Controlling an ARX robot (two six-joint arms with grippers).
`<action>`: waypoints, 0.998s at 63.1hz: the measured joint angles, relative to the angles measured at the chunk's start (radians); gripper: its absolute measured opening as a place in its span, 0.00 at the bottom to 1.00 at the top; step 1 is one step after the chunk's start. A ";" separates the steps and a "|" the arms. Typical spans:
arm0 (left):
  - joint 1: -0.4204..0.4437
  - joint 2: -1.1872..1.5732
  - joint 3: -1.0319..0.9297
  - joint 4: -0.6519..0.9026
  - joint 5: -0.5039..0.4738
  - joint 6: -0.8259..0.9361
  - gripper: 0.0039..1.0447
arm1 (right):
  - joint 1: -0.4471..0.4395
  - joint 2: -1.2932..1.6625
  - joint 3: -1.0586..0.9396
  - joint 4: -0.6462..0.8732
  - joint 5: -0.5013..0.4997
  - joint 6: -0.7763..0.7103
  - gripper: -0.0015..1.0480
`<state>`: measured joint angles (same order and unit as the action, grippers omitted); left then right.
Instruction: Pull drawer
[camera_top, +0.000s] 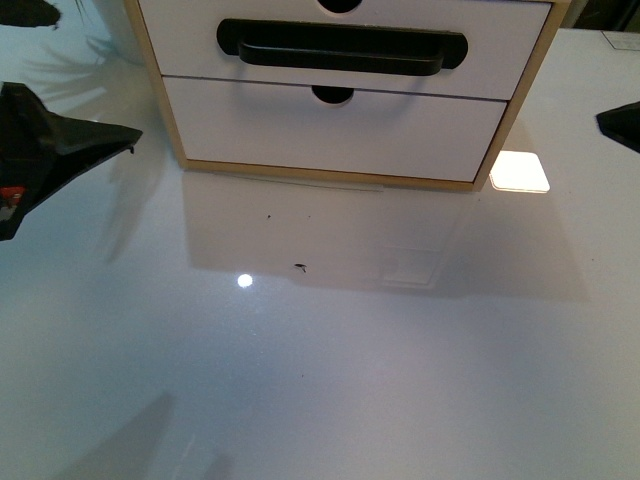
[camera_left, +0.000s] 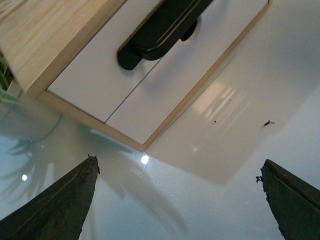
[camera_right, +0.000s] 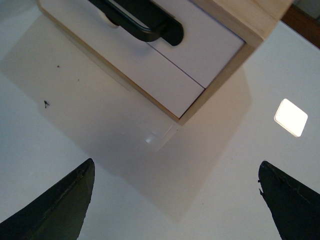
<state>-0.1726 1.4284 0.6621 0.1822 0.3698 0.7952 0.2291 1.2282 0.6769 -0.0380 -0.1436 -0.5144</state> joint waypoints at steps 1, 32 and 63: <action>-0.003 0.007 0.010 -0.010 0.000 0.013 0.93 | 0.003 0.010 0.008 -0.004 -0.002 -0.009 0.91; -0.133 0.241 0.400 -0.340 0.064 0.309 0.93 | 0.125 0.314 0.267 -0.054 -0.079 -0.218 0.91; -0.181 0.410 0.587 -0.445 0.097 0.340 0.93 | 0.143 0.509 0.430 -0.014 -0.123 -0.238 0.91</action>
<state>-0.3534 1.8389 1.2491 -0.2626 0.4671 1.1355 0.3725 1.7370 1.1072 -0.0521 -0.2665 -0.7525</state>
